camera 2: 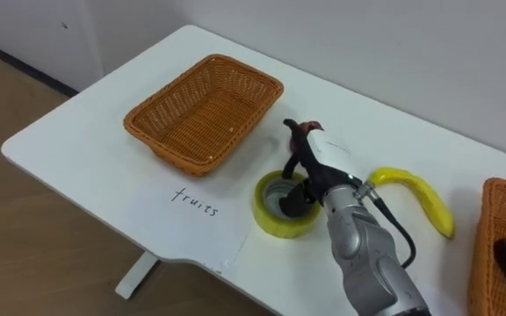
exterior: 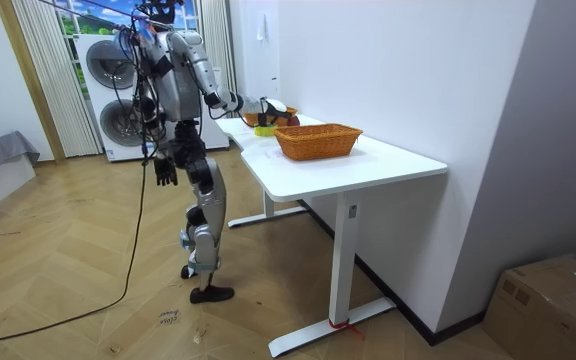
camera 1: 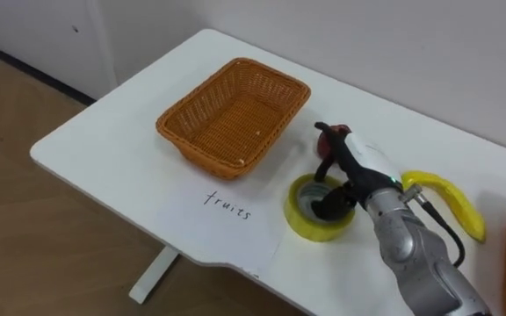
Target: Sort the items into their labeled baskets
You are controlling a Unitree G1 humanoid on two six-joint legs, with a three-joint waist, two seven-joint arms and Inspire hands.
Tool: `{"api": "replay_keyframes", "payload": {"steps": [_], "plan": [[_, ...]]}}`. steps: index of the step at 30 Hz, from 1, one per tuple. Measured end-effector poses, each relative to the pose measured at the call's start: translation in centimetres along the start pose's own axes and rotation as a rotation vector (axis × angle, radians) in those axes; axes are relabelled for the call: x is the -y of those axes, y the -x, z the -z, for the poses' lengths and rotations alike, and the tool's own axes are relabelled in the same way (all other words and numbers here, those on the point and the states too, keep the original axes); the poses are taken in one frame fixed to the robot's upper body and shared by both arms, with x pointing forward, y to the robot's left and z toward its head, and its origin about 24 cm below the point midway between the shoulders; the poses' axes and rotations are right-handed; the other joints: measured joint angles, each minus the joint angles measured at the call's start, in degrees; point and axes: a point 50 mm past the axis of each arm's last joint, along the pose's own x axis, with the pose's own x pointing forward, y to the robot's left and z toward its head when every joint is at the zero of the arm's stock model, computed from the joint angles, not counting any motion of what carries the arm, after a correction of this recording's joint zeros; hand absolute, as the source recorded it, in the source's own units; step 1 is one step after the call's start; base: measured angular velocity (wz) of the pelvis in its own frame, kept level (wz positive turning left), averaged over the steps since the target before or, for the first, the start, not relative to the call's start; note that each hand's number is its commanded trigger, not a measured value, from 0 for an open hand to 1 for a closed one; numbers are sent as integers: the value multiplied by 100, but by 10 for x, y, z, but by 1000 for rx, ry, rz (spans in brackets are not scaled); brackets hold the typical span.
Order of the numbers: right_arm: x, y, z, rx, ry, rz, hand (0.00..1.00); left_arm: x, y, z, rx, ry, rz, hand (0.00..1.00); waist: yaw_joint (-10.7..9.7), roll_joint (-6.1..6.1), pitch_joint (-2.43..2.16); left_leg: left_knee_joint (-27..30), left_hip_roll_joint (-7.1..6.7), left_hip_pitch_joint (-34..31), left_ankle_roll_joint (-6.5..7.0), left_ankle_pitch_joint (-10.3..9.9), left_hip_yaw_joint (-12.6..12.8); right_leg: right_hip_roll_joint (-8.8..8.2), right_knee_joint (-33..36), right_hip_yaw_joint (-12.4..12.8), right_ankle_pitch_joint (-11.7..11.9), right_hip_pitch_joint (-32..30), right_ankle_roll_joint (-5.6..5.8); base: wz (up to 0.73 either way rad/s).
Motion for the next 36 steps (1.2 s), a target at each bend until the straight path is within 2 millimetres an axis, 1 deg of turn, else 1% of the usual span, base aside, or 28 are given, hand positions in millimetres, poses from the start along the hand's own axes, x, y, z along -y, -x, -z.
{"api": "replay_keyframes", "payload": {"steps": [7,10,13,15,19,27,29,32,36], "plan": [[-3,4,0,23,-13,24,0,-1,0,-3,25,21,5,0,-34,-38,-17,-90,8,70,8,36,13,-10,-8,15,-12,16,20,0],[-4,5,2,19,-21,32,0,-1,-1,-2,27,30,11,0,-39,-77,-13,-102,9,81,20,41,13,-26,-3,14,-15,22,25,0],[-5,7,3,11,-41,37,0,-1,-1,-2,25,30,13,0,-39,-129,3,-102,6,84,26,41,13,-33,0,7,-14,31,30,0],[-5,7,3,12,-43,39,0,-1,-1,-1,20,29,16,0,-40,-141,8,-97,6,82,29,39,16,-33,2,12,-12,31,33,0],[-6,7,3,13,-43,46,0,0,-1,1,13,26,17,0,-40,-138,9,-95,8,81,35,33,104,-32,7,13,-11,21,34,-3],[-7,8,0,24,-40,67,0,0,-1,1,20,27,19,0,-97,-128,12,-95,8,81,40,29,124,-31,9,12,-10,16,35,0],[-5,10,-4,45,-47,80,0,1,-1,4,10,25,21,0,-152,-110,21,-95,9,82,42,26,133,-29,9,20,-9,14,37,0],[-2,14,-10,81,-63,104,0,1,-1,5,12,26,22,0,-181,-83,38,-95,13,85,43,26,146,-29,7,24,-8,12,38,0],[3,17,-18,124,-74,131,0,1,-1,3,28,30,16,0,-190,-59,36,-97,17,88,43,26,156,-30,8,35,-8,6,38,0]]}}
